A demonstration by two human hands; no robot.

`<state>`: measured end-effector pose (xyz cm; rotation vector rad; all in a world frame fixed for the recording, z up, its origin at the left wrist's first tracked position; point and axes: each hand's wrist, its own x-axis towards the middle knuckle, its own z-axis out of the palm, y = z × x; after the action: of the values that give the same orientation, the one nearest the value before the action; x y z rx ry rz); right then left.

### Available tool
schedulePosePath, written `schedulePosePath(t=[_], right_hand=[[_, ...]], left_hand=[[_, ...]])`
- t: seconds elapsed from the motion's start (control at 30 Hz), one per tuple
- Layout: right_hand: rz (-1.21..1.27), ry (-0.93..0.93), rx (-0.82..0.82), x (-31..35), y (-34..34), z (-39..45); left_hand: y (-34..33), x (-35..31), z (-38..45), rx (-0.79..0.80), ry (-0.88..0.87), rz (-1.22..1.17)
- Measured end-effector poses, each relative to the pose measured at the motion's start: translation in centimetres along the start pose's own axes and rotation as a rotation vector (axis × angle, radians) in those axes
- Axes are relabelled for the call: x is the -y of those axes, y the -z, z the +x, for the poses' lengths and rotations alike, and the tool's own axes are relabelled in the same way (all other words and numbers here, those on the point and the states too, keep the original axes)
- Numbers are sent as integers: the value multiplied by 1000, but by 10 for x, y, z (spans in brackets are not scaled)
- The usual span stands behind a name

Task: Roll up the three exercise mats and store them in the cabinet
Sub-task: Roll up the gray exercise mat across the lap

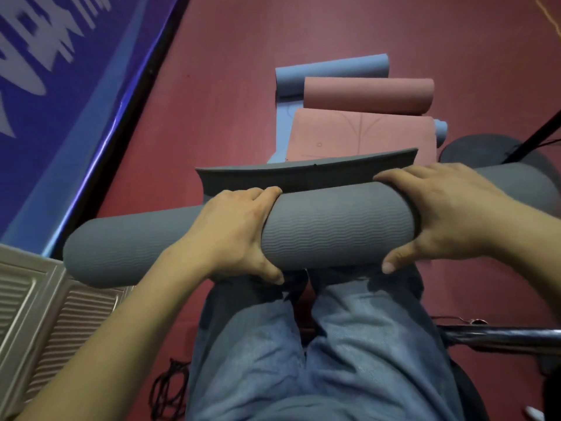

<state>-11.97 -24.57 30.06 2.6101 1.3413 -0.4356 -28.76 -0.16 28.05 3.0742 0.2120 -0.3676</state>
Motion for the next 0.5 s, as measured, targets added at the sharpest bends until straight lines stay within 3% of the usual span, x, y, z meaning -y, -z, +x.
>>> schedulePosePath(t=[0.17, 0.5], right_hand=[[4, -4, -25, 7, 4, -5], [107, 15, 99, 18, 13, -23]], left_hand=[[3, 2, -2, 4, -9, -30], [28, 5, -13, 167, -55, -66]])
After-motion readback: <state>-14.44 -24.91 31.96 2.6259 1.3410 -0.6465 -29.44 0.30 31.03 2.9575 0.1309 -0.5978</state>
